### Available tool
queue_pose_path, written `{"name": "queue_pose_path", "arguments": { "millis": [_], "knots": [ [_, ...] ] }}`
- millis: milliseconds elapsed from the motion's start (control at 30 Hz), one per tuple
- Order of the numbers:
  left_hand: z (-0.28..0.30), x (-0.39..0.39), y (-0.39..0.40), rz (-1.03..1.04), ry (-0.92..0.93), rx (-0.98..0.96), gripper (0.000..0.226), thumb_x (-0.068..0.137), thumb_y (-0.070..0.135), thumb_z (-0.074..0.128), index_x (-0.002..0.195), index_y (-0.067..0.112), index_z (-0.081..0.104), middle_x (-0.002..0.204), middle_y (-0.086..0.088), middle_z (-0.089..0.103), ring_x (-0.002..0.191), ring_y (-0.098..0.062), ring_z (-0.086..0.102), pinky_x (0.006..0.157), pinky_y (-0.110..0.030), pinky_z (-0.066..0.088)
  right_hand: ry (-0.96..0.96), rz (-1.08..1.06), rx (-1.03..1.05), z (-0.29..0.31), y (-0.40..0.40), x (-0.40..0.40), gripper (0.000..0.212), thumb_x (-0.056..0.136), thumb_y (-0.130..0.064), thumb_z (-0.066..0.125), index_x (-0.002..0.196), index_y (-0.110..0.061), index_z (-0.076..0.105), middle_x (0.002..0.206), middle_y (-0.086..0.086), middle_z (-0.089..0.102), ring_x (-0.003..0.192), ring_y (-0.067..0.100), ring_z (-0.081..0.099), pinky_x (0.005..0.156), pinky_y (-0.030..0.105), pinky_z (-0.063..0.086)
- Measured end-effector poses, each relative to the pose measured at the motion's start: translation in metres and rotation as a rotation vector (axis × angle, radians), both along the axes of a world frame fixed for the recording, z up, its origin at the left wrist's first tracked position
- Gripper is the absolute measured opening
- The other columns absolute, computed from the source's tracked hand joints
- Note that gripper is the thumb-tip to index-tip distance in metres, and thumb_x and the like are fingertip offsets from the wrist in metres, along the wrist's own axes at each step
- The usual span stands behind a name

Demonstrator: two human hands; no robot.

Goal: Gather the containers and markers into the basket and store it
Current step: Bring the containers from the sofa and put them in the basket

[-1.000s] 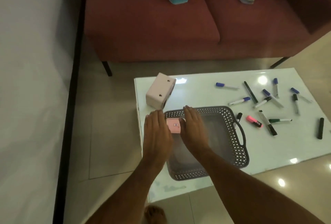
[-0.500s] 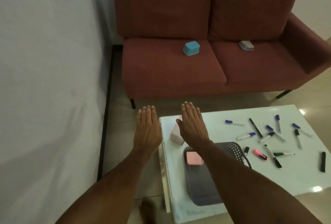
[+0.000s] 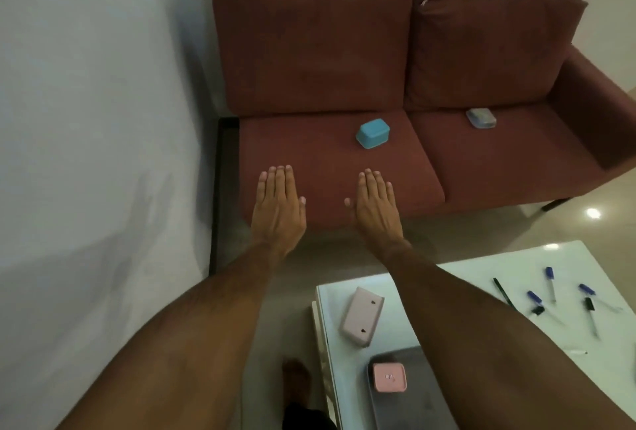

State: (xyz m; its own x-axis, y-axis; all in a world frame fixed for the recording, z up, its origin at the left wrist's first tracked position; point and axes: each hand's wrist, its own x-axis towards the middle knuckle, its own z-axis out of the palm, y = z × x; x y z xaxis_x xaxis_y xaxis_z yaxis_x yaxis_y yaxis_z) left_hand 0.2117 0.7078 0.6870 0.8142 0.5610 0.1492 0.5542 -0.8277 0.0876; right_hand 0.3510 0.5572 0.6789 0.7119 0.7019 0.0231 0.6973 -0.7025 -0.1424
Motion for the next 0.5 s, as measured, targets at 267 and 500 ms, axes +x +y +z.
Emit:
{"name": "queue_pose_path", "arguments": {
  "millis": [267, 500],
  "knots": [
    [0.010, 0.095, 0.082, -0.019, 0.026, -0.008, 0.065, 0.108, 0.035, 0.031, 0.158, -0.003, 0.020, 0.163, -0.024, 0.030, 0.154, -0.034, 0.025, 0.129, -0.048, 0.016, -0.001, -0.049, 0.009, 0.008, 0.080, 0.096, 0.063, 0.109, -0.037, 0.037, 0.158, 0.001, 0.024, 0.165, 0.022, 0.027, 0.157, 0.035, 0.020, 0.128, 0.052, 0.016],
    [-0.007, 0.186, 0.152, -0.087, 0.044, -0.036, 0.064, 0.107, 0.034, 0.032, 0.158, -0.004, 0.020, 0.163, -0.023, 0.031, 0.154, -0.034, 0.026, 0.129, -0.048, 0.017, 0.022, -0.140, 0.001, -0.009, 0.140, 0.181, 0.064, 0.109, -0.038, 0.039, 0.158, 0.001, 0.025, 0.164, 0.022, 0.030, 0.156, 0.035, 0.024, 0.127, 0.052, 0.018]
  ]
}}
